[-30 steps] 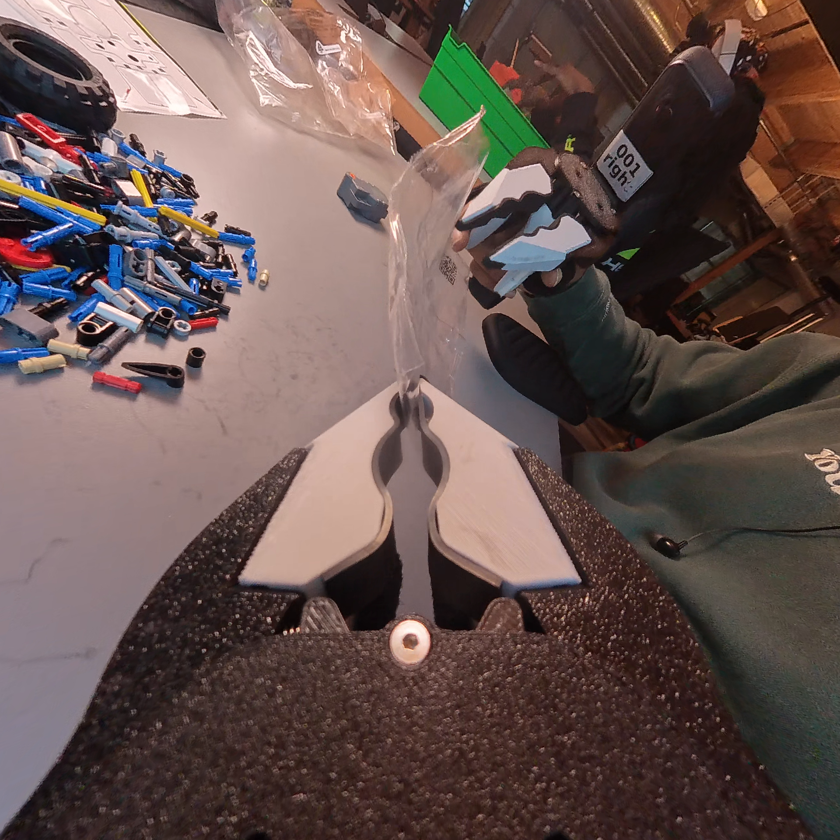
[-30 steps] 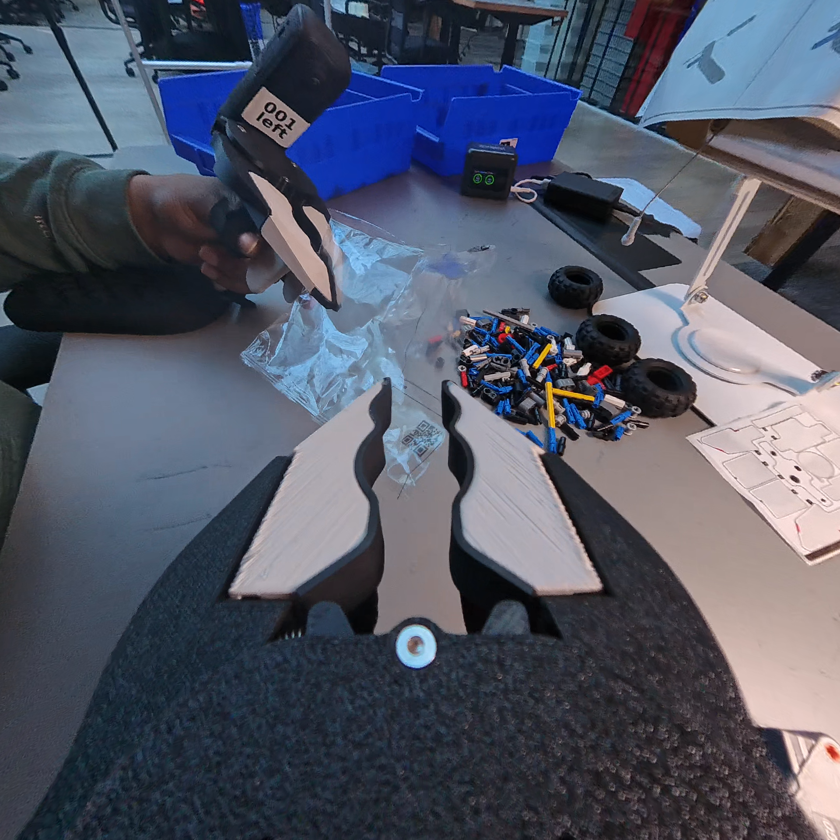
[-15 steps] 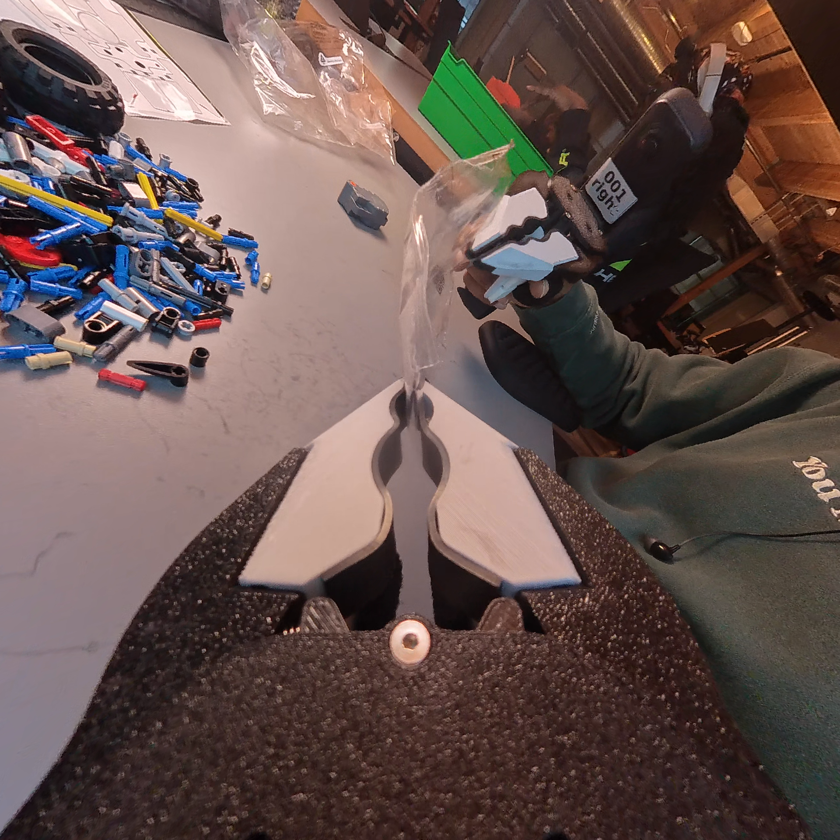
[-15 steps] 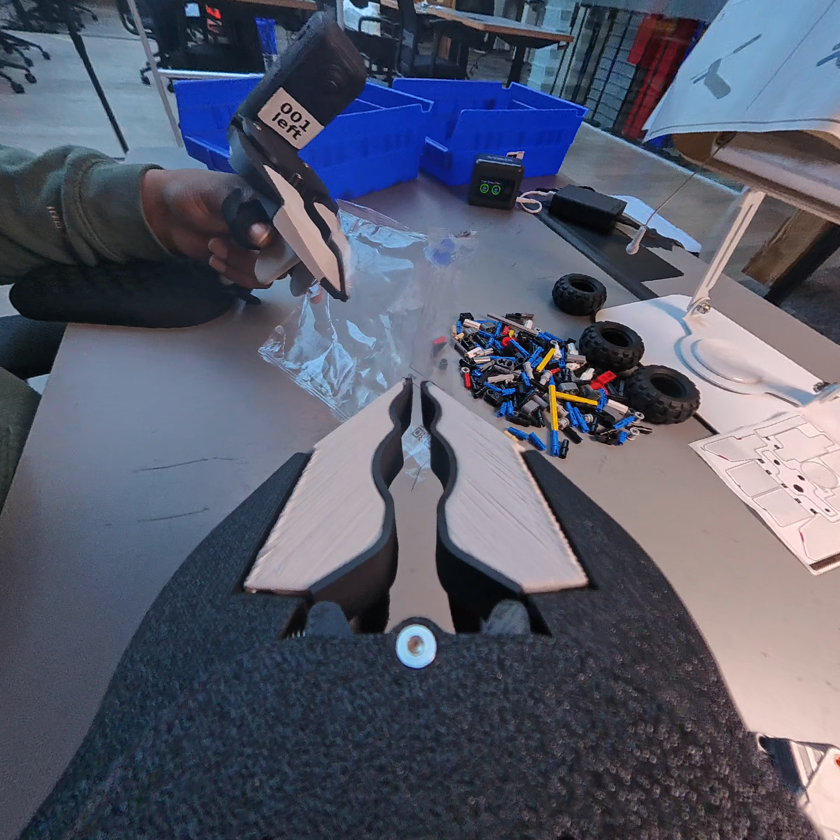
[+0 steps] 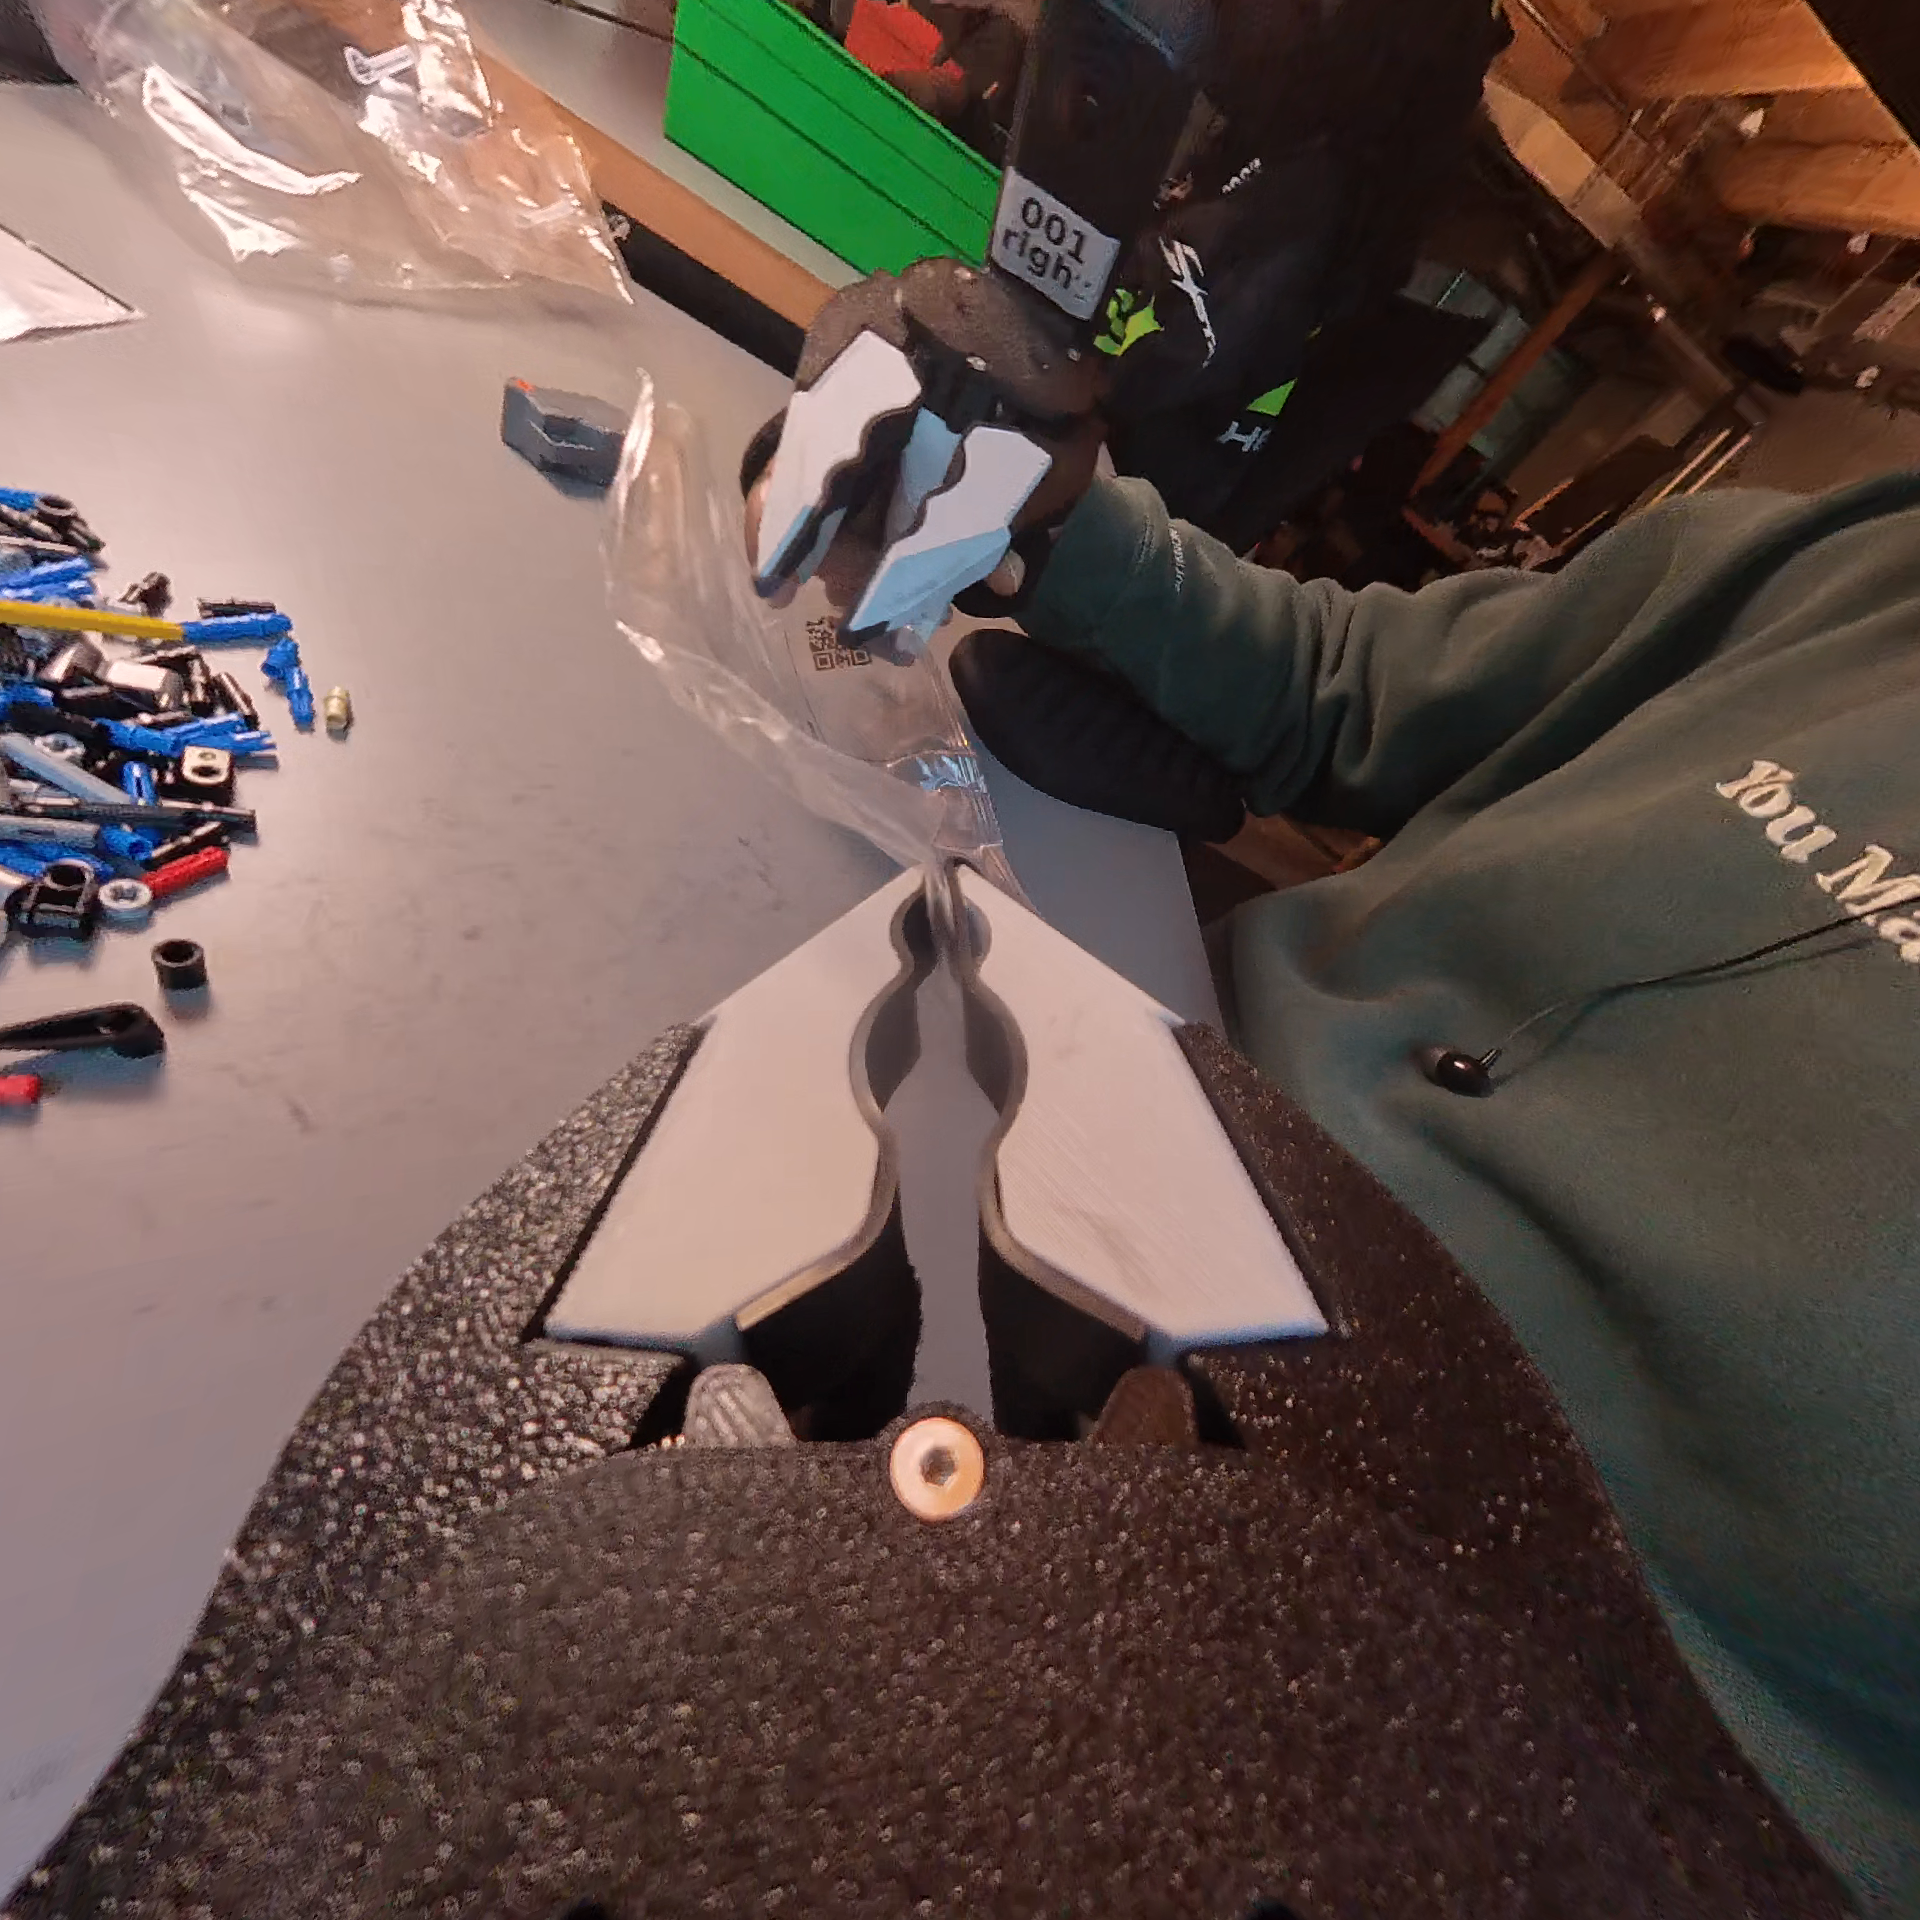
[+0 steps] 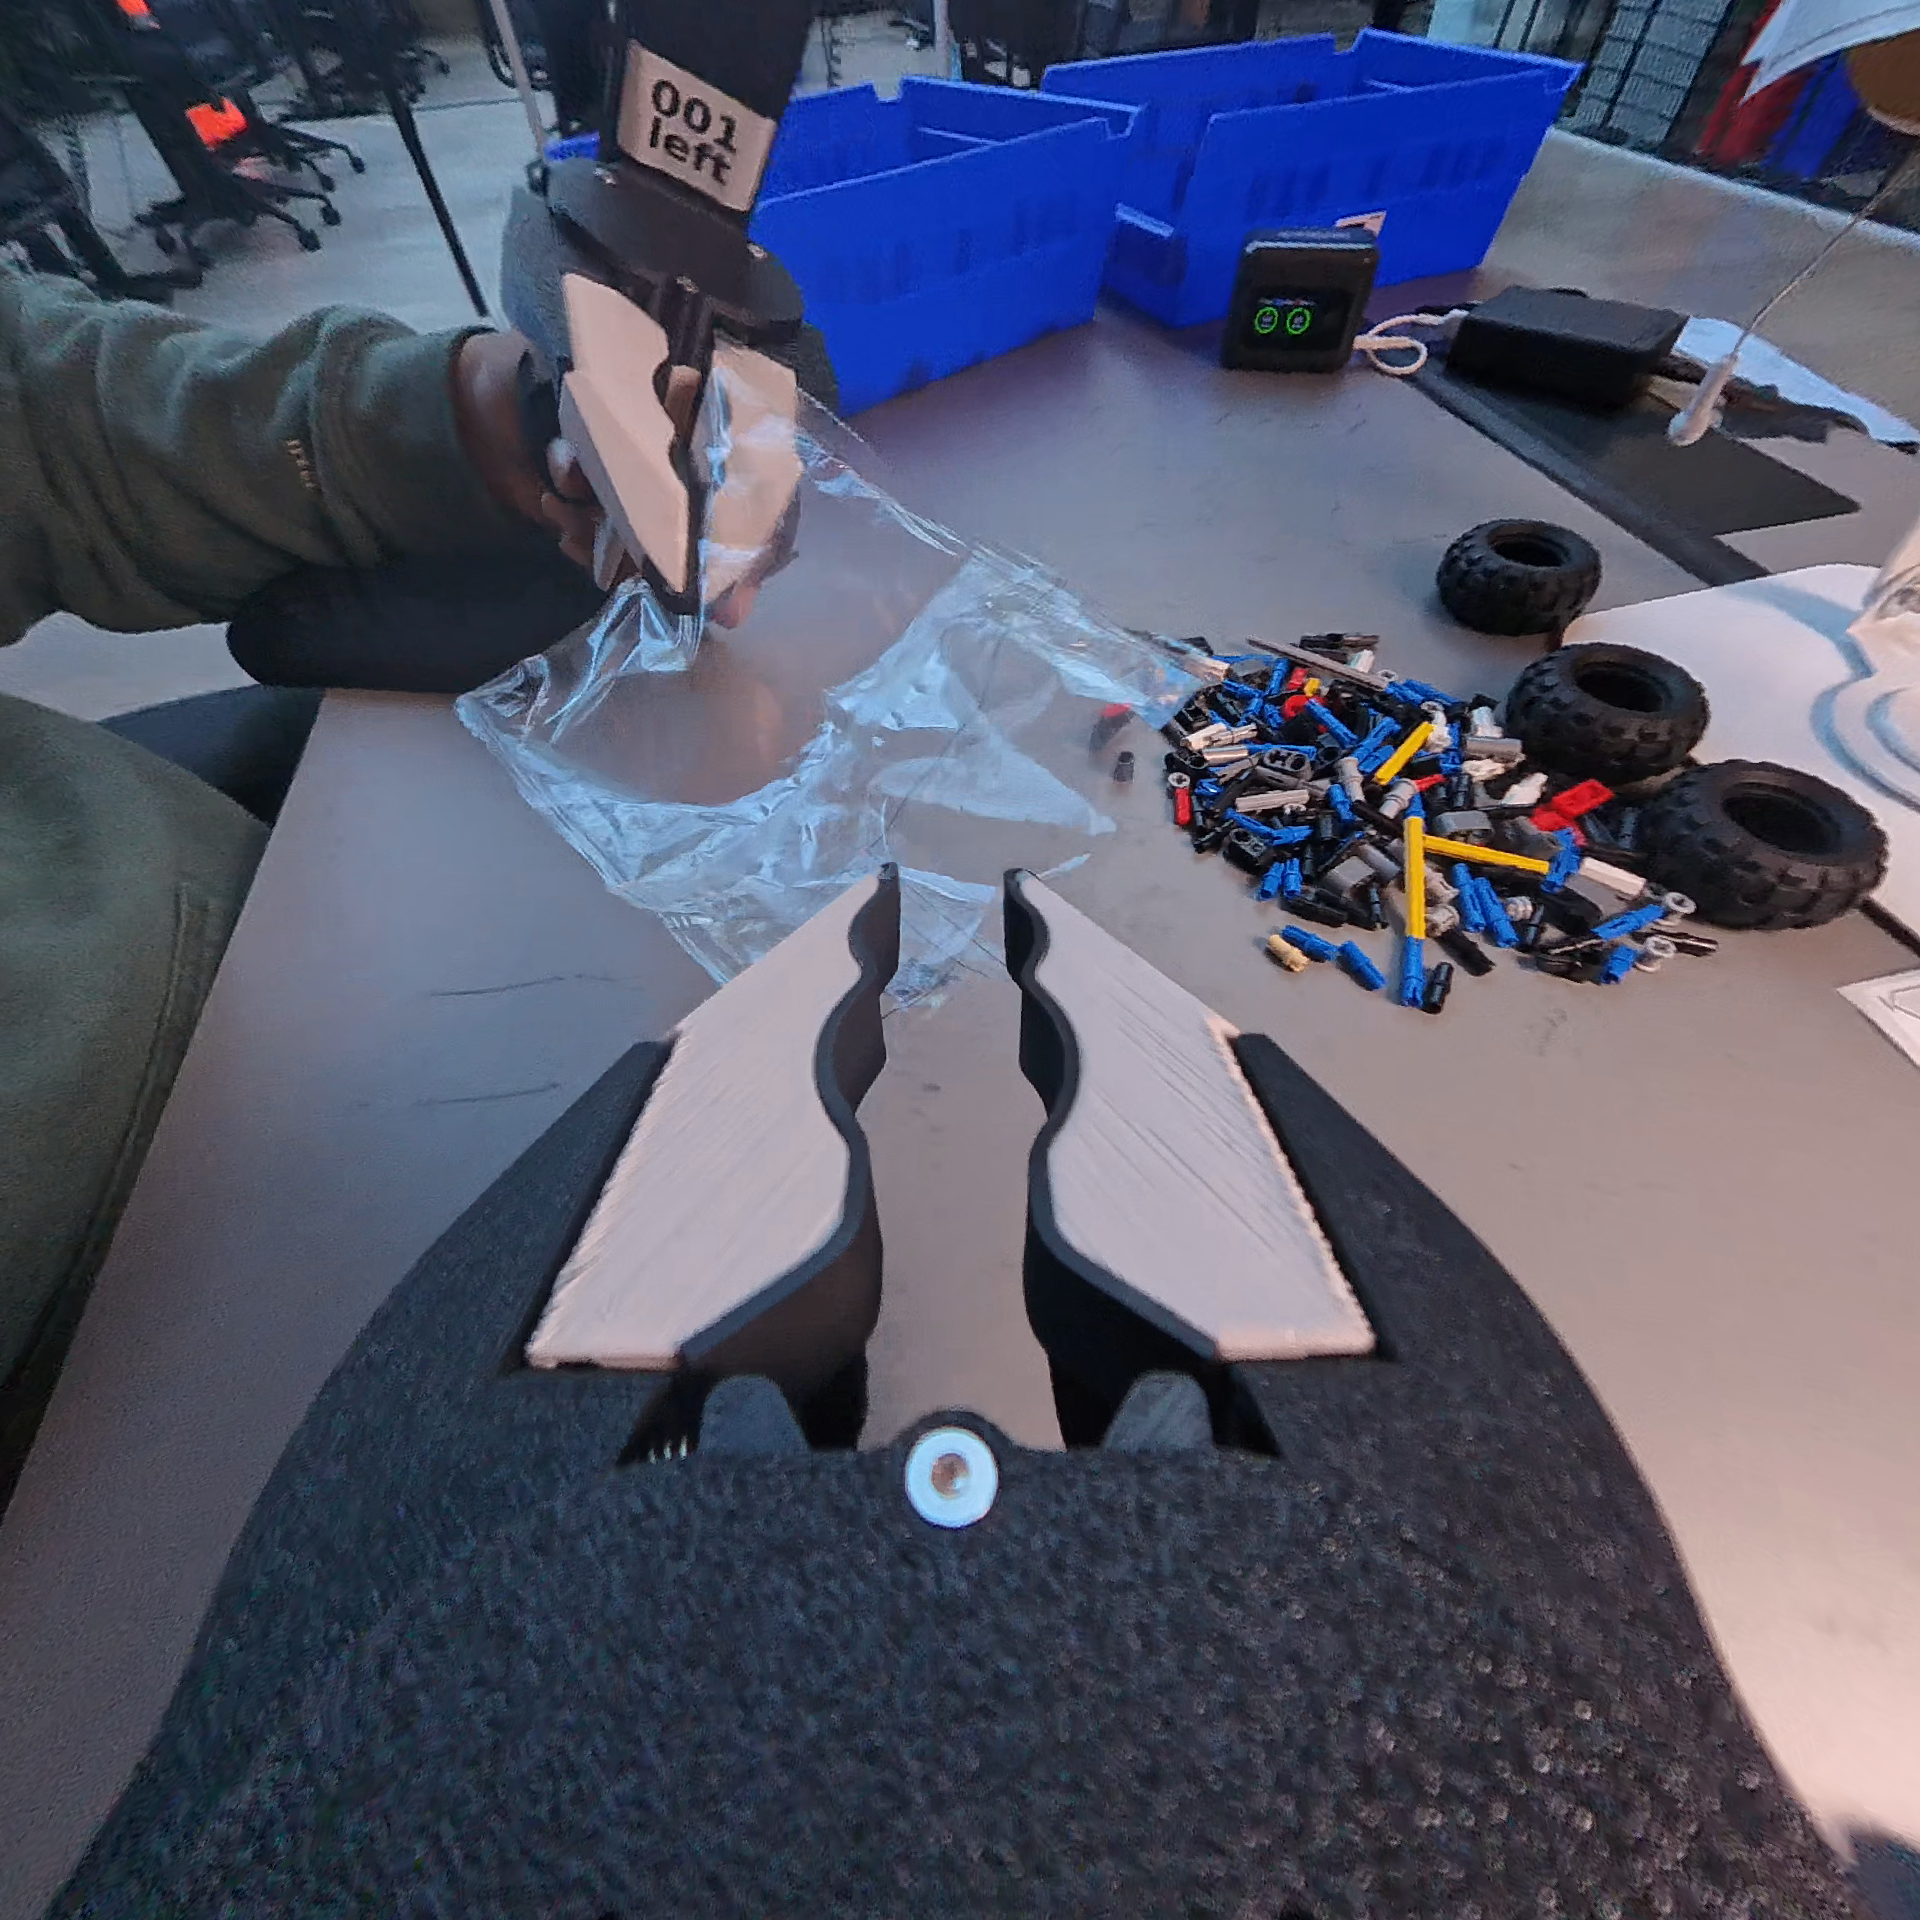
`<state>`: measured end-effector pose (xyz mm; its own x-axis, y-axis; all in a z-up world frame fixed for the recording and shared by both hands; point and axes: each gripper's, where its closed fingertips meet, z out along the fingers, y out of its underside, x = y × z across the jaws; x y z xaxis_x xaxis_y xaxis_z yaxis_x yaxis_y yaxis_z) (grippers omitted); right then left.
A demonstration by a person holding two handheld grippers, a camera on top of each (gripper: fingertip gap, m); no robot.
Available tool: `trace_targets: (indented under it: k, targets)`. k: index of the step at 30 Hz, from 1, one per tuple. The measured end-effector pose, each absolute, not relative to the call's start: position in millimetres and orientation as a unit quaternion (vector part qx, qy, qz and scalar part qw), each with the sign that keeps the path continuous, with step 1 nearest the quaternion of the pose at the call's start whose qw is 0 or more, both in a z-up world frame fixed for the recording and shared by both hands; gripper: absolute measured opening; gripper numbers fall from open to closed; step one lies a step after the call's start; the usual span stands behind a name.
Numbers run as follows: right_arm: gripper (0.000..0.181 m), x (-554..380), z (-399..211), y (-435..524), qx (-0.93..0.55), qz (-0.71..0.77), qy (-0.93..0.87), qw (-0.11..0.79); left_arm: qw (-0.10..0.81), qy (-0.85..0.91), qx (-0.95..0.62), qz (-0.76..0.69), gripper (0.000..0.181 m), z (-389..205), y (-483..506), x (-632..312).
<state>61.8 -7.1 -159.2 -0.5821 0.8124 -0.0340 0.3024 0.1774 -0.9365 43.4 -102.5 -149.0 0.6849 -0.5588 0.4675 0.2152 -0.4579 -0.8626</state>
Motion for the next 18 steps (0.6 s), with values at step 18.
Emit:
trace_targets:
  k: [18]
  targets:
    - [0.007, 72.4, -166.6, -12.1, -0.429, 0.574, -0.686, 0.123, 0.588, 0.214, -0.725, -0.287, 0.000, -128.6, -110.3, 51.5]
